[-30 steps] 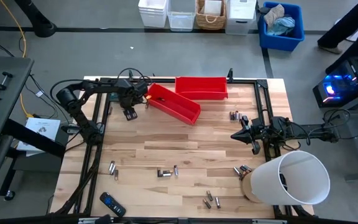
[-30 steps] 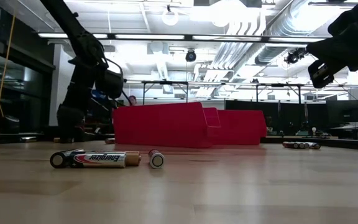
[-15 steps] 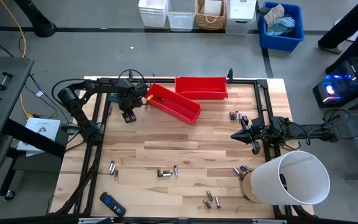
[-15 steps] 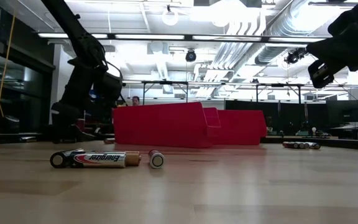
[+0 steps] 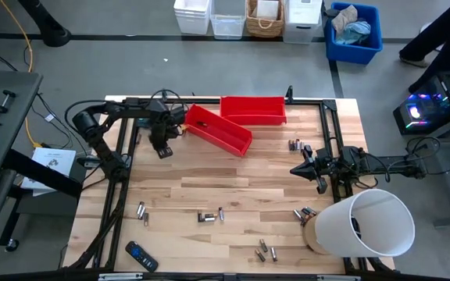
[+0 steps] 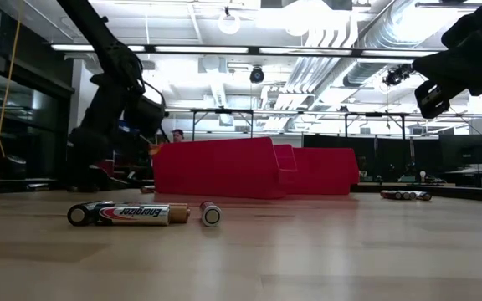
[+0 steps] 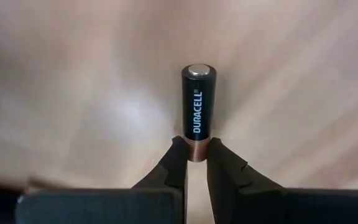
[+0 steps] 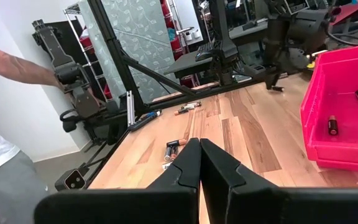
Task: Sort batteries
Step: Put the black battery into the bottom red bin
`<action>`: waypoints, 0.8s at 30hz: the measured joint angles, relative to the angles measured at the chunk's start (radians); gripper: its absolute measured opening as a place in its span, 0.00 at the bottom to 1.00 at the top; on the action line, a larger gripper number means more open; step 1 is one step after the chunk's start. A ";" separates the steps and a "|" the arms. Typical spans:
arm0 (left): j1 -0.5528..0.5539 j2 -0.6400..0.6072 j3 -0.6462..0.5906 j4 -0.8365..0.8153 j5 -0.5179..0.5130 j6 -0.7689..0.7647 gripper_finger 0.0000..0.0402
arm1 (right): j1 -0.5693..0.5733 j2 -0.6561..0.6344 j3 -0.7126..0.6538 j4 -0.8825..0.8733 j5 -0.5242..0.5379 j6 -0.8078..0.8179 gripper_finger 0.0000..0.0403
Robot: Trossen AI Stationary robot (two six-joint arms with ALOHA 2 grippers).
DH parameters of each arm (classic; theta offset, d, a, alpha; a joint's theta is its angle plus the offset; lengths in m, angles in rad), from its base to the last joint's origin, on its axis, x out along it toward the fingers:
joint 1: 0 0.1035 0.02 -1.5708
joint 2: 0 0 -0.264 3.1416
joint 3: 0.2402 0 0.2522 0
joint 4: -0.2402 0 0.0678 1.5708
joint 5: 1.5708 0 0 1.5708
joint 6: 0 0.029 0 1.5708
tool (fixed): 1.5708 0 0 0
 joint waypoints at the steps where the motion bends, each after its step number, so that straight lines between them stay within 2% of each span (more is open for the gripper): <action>1: -0.002 -0.015 0.000 -0.020 0.002 -0.001 0.05 | 0.000 0.000 0.000 0.000 0.000 0.000 0.00; 5: -0.003 -0.112 0.000 -0.071 0.031 -0.011 0.05 | 0.000 0.000 0.000 0.000 0.000 0.000 0.00; 9: -0.006 -0.269 0.007 -0.054 0.217 -0.036 0.05 | 0.000 0.000 0.000 0.000 0.000 0.000 0.00; 11: -0.018 -0.342 0.022 0.001 0.240 -0.091 0.05 | 0.000 0.000 0.000 0.000 0.000 0.000 0.00; 14: -0.046 -0.410 0.057 0.170 0.233 -0.176 0.05 | 0.000 0.000 0.000 0.000 0.000 0.000 0.00; 17: -0.089 -0.405 0.107 0.355 0.217 -0.247 0.05 | 0.000 0.000 0.000 0.000 0.000 0.000 0.00; 20: -0.136 -0.336 0.164 0.474 0.138 -0.260 0.04 | 0.000 0.000 0.000 0.000 0.000 0.000 0.00; 24: -0.167 -0.205 0.251 0.513 -0.003 -0.263 0.04 | 0.000 0.000 0.000 0.000 0.000 0.000 0.00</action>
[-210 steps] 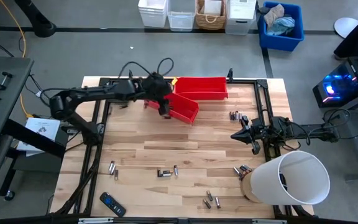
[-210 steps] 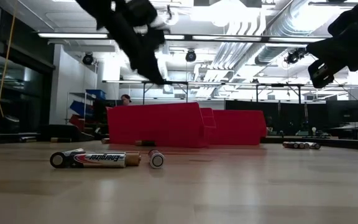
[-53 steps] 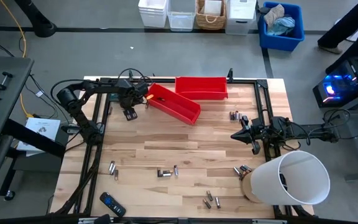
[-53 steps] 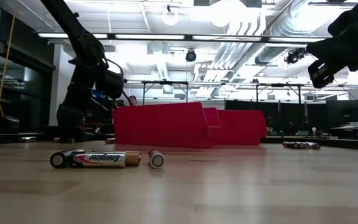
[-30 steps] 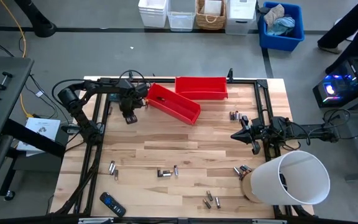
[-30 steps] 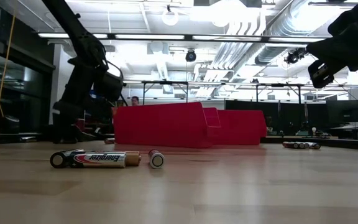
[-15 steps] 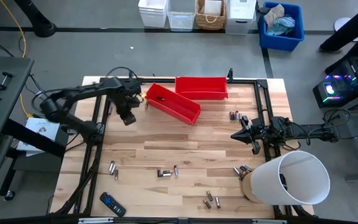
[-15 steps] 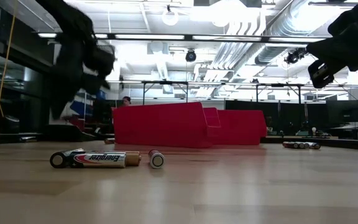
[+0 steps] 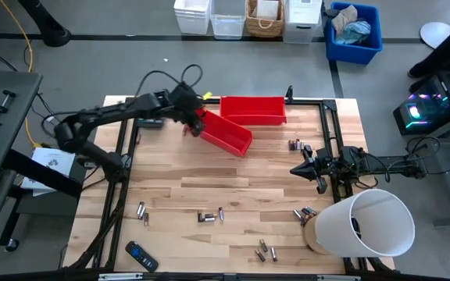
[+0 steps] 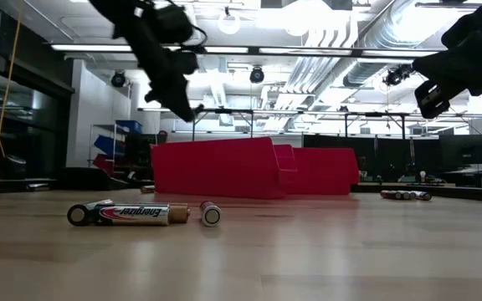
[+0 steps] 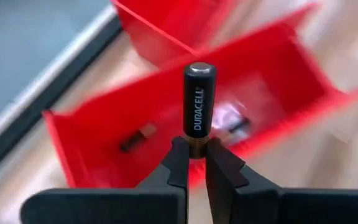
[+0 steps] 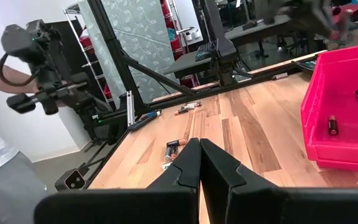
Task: Sort batteries
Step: Put the black battery into the bottom red bin
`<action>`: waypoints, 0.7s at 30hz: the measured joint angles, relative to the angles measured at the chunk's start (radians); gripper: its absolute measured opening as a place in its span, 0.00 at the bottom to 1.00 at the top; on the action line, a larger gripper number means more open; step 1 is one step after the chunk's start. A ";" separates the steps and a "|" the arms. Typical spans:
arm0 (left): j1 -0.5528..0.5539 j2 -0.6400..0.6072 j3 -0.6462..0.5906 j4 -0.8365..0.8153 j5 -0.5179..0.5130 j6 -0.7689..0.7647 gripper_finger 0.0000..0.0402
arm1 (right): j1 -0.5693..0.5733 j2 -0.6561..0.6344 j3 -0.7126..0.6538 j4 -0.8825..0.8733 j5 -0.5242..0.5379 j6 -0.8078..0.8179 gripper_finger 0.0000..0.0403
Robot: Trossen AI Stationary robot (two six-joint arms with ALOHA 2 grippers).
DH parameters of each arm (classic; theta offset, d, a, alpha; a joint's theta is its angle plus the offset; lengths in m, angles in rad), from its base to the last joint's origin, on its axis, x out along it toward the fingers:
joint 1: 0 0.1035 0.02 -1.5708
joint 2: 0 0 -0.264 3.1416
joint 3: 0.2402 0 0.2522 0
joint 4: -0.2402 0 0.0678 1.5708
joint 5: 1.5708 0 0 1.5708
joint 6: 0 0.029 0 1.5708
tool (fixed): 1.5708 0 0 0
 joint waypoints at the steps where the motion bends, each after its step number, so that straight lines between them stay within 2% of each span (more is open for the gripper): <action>1: -0.002 0.026 0.020 0.002 -0.019 0.000 0.05 | 0.000 0.000 0.000 0.000 0.000 0.000 0.00; 7: -0.002 0.113 0.100 -0.037 -0.050 0.020 0.24 | 0.000 0.000 0.000 0.000 0.000 0.000 0.00; 11: -0.006 0.097 0.113 -0.078 0.001 0.036 0.34 | 0.000 0.000 0.000 0.000 0.000 0.000 0.00; 21: -0.013 0.012 0.113 -0.111 0.010 0.046 0.37 | 0.000 0.000 0.000 0.000 0.000 0.000 0.00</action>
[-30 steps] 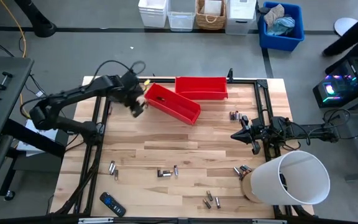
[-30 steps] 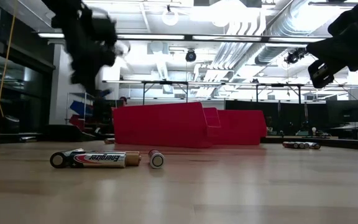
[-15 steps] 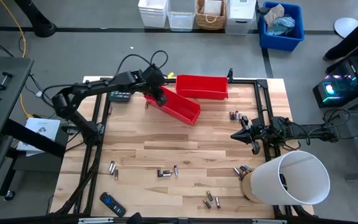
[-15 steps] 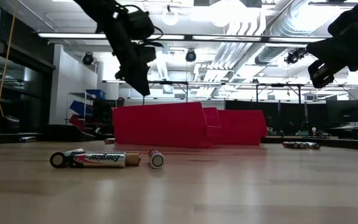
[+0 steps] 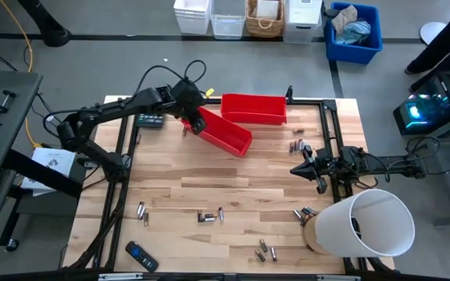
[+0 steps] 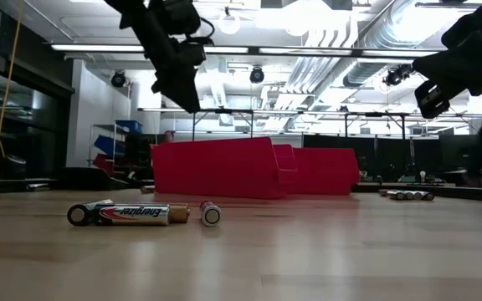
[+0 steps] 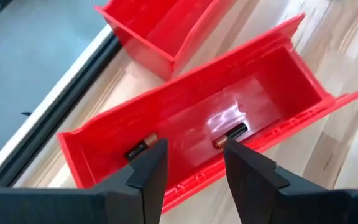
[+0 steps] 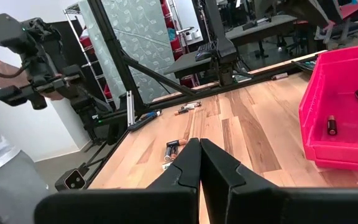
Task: Sort batteries
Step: Put the black battery into the bottom red bin
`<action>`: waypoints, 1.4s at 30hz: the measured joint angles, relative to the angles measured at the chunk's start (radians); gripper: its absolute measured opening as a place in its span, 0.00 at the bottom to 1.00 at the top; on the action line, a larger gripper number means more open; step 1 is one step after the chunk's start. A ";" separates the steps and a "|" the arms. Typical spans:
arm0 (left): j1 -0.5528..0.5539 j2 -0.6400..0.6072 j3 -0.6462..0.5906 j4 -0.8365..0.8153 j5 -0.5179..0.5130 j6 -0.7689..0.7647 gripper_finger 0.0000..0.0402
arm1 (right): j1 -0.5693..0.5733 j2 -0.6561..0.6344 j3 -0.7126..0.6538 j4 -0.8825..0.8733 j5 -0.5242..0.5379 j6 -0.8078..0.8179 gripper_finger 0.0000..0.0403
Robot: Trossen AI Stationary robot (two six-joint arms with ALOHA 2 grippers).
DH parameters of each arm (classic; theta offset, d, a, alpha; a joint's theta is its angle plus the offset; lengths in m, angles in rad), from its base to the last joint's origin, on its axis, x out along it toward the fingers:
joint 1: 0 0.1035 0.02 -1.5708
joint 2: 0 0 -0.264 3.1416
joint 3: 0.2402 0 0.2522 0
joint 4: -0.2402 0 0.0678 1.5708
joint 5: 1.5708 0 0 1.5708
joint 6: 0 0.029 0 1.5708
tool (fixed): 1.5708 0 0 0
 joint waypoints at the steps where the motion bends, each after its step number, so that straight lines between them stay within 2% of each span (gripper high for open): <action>1: -0.001 -0.007 0.000 -0.001 0.000 0.000 0.37 | 0.000 0.000 0.000 0.000 0.000 0.000 0.00; 12: -0.064 -0.085 -0.001 0.006 0.008 -0.022 0.37 | 0.000 0.000 0.000 0.000 0.000 0.000 0.00; 15: -0.114 -0.135 -0.049 0.077 0.148 -0.068 0.37 | 0.000 0.000 0.000 0.000 0.000 0.000 0.00; 17: -0.187 -0.198 -0.136 0.207 0.268 -0.122 0.37 | 0.000 0.000 0.000 0.000 0.000 0.000 0.00; 19: -0.297 -0.274 -0.254 0.365 0.301 -0.198 0.37 | 0.000 0.000 0.000 0.000 0.000 0.000 0.00; 22: -0.505 -0.371 -0.433 0.496 0.215 -0.269 0.37 | 0.000 0.000 0.000 0.000 0.000 0.000 0.00; 25: -0.721 -0.408 -0.554 0.485 0.085 -0.282 0.37 | 0.000 0.000 0.000 0.000 0.000 0.000 0.00; 28: -0.896 -0.379 -0.593 0.434 0.018 -0.150 0.37 | 0.000 0.000 0.000 0.000 0.000 0.000 0.00; 32: -1.030 -0.275 -0.574 0.403 -0.049 0.210 0.37 | 0.000 0.000 0.000 0.000 0.000 0.000 0.00; 35: -1.051 -0.183 -0.538 0.418 -0.096 0.382 0.37 | 0.000 0.000 0.000 0.000 0.000 0.000 0.00; 42: -0.992 0.029 -0.459 0.477 -0.063 0.616 0.37 | 0.000 0.000 0.000 0.000 0.000 0.000 0.00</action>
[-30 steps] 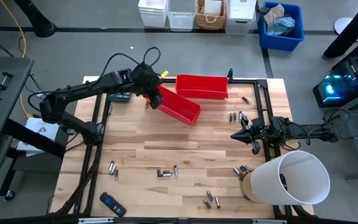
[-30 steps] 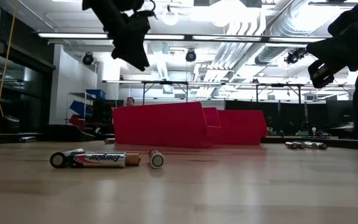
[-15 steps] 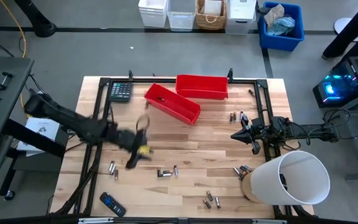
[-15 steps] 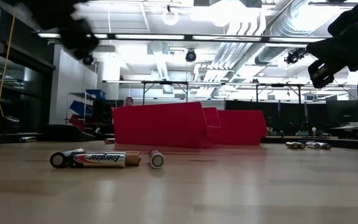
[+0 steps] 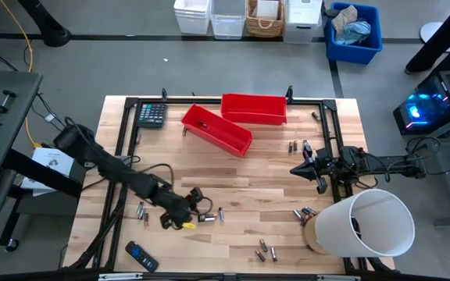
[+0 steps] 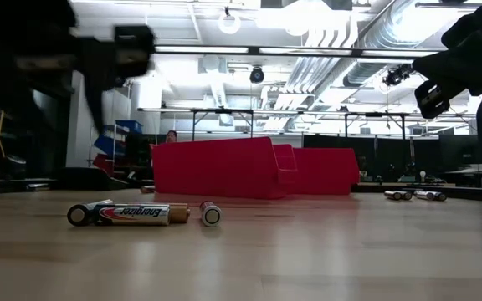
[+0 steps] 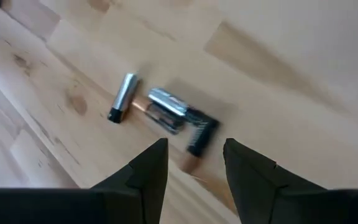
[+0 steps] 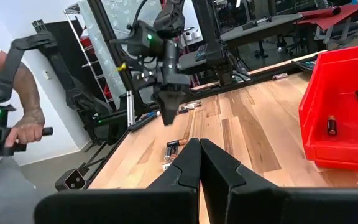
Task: Sort batteries
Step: Put the black battery into the bottom red bin
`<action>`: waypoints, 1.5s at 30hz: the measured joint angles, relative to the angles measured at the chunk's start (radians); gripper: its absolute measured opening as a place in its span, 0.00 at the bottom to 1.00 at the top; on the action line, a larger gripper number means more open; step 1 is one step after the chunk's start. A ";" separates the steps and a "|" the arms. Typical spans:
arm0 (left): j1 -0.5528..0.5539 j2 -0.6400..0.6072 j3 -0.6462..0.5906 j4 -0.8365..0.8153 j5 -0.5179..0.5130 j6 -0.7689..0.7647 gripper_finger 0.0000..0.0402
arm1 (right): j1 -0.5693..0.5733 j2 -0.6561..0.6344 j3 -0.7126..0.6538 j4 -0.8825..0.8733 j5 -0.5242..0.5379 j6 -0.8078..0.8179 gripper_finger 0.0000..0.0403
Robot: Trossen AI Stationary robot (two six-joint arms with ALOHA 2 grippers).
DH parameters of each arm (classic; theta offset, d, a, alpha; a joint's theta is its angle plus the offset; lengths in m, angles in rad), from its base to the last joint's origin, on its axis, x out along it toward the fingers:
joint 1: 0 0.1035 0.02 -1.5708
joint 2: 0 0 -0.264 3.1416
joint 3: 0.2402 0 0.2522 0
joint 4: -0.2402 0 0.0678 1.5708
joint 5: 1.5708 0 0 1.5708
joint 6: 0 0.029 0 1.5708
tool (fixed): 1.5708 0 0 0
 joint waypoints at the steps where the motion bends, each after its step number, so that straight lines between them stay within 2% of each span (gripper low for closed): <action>1: 0.013 0.028 0.014 0.001 0.001 0.010 0.37 | 0.000 0.000 0.000 0.000 0.000 0.000 0.00; 3: 0.038 0.072 0.040 -0.007 0.021 0.012 0.37 | 0.000 0.000 0.000 0.000 0.000 0.000 0.00; 7: 0.071 0.115 0.069 -0.042 0.136 0.041 0.37 | 0.000 0.000 0.000 0.000 0.000 0.000 0.00; 13: 0.083 0.141 0.070 -0.040 0.183 0.091 0.37 | 0.000 0.000 0.000 0.000 0.000 0.000 0.00; 23: 0.123 0.248 0.074 -0.010 0.203 0.090 0.36 | 0.000 0.000 0.000 0.000 0.000 0.000 0.00; 26: 0.133 0.252 0.074 -0.037 0.249 0.043 0.30 | 0.000 0.000 0.000 0.000 0.000 0.000 0.00; 28: 0.139 0.239 0.074 -0.075 0.265 -0.032 0.20 | 0.000 0.000 0.000 0.000 0.000 0.000 0.00; 30: 0.151 0.218 0.074 -0.124 0.271 -0.126 0.08 | 0.000 0.000 0.000 0.000 0.000 0.000 0.00; 34: 0.204 0.130 0.061 -0.251 0.282 -0.251 0.07 | 0.000 0.000 0.000 0.000 0.000 0.000 0.00; 37: 0.278 0.007 0.061 -0.281 0.263 -0.256 0.07 | 0.000 0.000 0.000 0.000 0.000 0.000 0.00; 39: 0.346 -0.088 0.063 -0.284 0.211 -0.239 0.07 | 0.000 0.001 0.000 0.000 0.000 0.000 0.00; 42: 0.477 -0.203 0.062 -0.199 0.102 -0.204 0.07 | 0.000 0.001 0.000 0.000 0.000 0.000 0.00; 45: 0.630 -0.254 0.064 -0.019 0.049 -0.199 0.07 | 0.000 -0.001 0.000 0.000 0.000 0.000 0.00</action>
